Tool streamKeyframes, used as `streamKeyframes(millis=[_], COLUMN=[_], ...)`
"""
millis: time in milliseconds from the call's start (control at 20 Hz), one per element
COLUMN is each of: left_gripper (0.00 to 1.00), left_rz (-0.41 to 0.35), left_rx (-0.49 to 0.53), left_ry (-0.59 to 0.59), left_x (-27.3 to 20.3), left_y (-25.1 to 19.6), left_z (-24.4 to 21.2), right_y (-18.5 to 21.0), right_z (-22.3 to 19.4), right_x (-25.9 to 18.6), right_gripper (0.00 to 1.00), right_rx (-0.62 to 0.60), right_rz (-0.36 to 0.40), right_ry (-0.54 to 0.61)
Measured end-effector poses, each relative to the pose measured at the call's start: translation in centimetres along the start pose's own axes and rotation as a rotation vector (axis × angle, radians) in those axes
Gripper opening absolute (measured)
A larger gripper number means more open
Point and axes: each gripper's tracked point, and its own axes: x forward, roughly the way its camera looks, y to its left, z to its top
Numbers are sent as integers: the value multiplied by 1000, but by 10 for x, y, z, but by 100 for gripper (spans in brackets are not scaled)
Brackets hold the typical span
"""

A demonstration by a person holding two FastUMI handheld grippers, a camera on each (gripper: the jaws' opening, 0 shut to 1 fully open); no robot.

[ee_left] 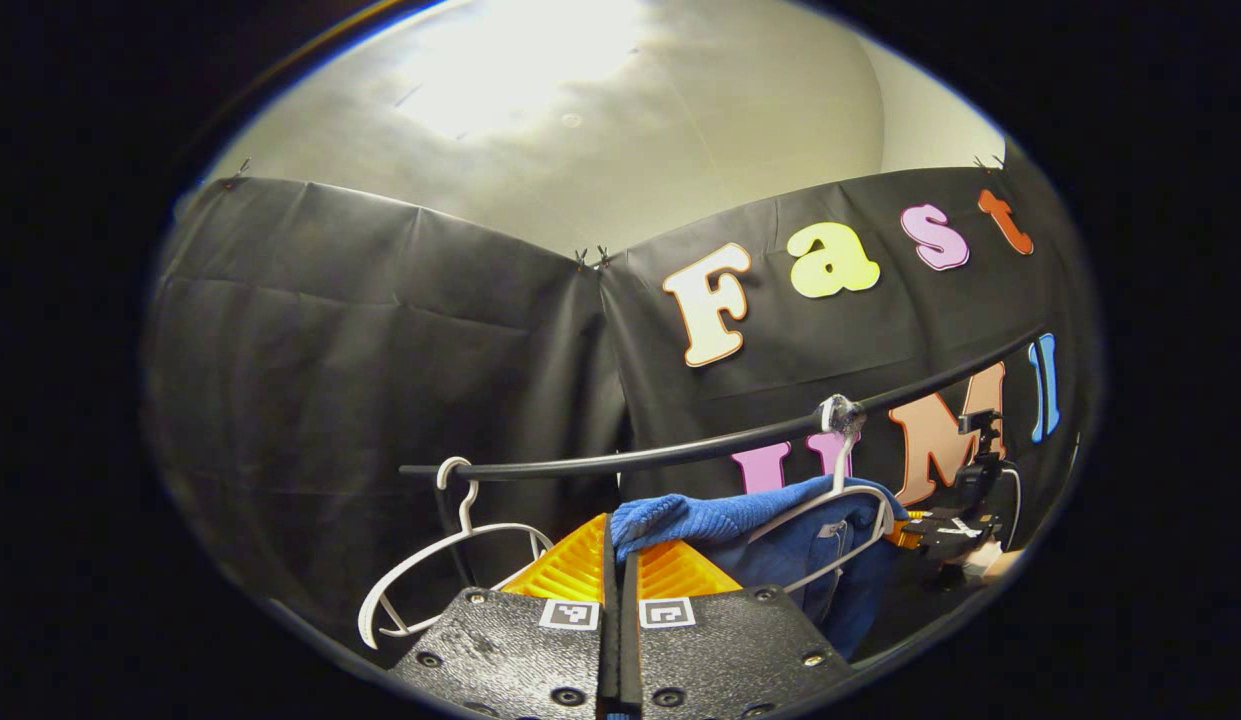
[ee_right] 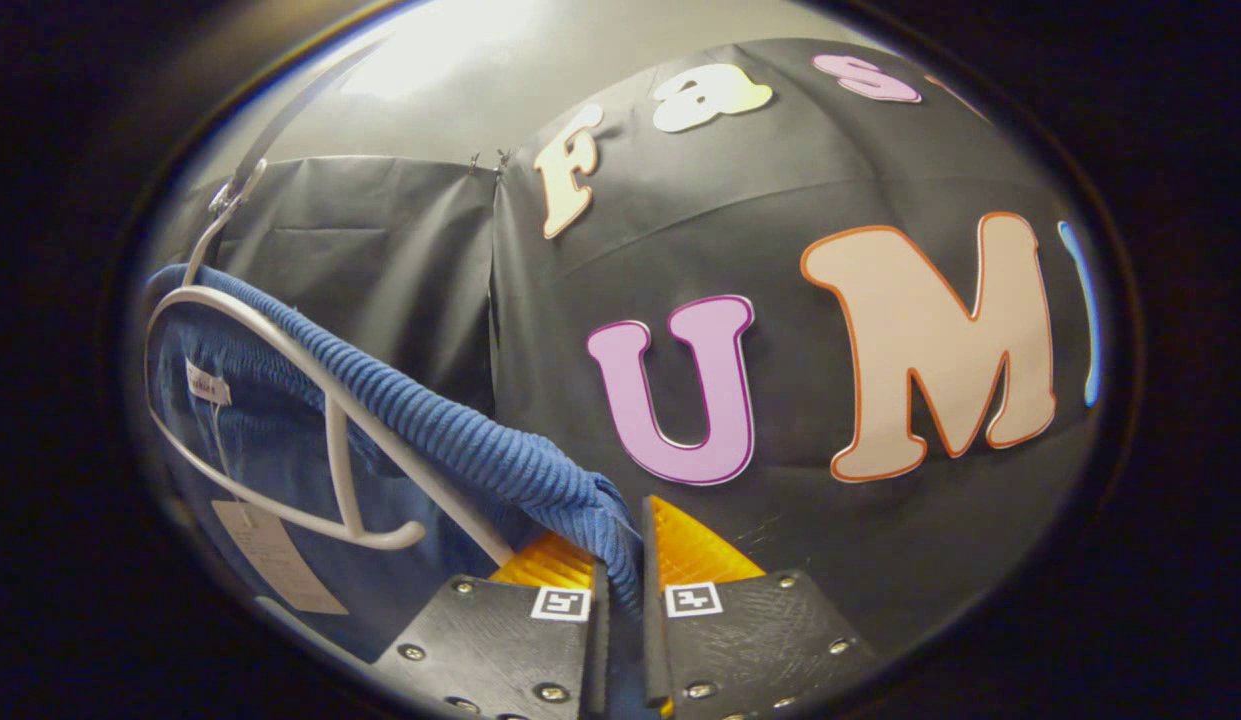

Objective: Grasp the clothes on the hanger with both hands and then place them into the laundry hamper below.

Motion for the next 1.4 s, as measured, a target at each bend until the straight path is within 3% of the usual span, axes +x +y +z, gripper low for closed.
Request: streamKeyframes(millis=[300,600,1150,1400], left_gripper=[0,0,0,0], left_rz=[-9,37,234,272], left_rx=[3,42,142,152], left_ry=[31,18,35,93], left_x=[6,2,-34,-60], left_y=[-3,18,100,119], left_z=[-9,-9,-18,-45], right_y=[5,52,151,174], right_z=[-45,-99,-140,-152], right_x=[-3,-25,-64,-89], right_gripper=[13,13,13,13], right_rx=[109,180,199,209], right_rz=[53,97,236,255], right_ry=[140,230,346,392])
